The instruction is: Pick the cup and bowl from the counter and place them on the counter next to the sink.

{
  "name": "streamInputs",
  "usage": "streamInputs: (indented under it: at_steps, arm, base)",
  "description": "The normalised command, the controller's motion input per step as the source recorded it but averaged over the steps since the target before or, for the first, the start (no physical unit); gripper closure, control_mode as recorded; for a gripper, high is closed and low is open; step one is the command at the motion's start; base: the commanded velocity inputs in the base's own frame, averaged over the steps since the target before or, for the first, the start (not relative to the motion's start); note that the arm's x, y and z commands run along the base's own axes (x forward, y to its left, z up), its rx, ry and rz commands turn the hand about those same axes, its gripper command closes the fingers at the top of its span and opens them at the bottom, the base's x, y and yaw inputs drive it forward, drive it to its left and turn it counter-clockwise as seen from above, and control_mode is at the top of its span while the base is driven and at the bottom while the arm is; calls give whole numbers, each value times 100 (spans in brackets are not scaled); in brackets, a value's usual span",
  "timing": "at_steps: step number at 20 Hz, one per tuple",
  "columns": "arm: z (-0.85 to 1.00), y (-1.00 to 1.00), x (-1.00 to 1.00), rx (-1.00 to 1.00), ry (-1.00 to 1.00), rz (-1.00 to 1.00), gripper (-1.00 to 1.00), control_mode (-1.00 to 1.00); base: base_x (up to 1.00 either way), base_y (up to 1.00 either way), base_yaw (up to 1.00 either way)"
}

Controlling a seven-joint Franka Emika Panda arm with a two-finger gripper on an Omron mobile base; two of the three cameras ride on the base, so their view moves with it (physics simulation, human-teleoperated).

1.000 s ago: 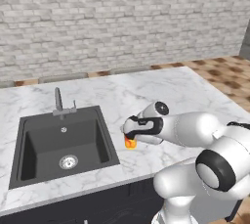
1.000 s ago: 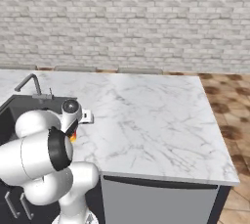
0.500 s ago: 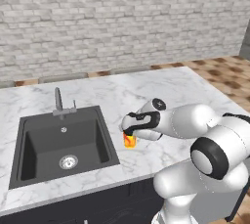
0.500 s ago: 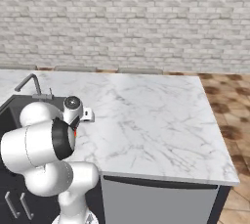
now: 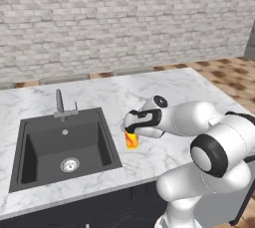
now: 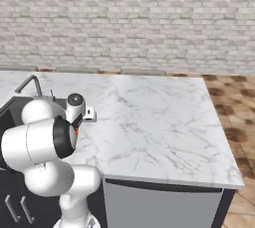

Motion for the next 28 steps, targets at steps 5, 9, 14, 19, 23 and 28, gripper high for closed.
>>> streamInputs:
  at_steps: [5,9,14,19,23,28]
  arm:
    - [0,0,0,0,0,0,-100,-100]
    - [0,0,-1,0,0,0,-100,-100]
    - [0,0,-16,1,0,0,-100,-100]
    - [0,0,-57,5,0,0,-100,-100]
    - [9,0,-68,7,-3,0,-100,-100]
    - [36,-6,-56,4,-2,0,-100,-100]
  base:
    - [0,0,0]
    - [0,0,0]
    - [0,0,0]
    - [0,0,0]
    - [0,0,0]
    - [0,0,0]
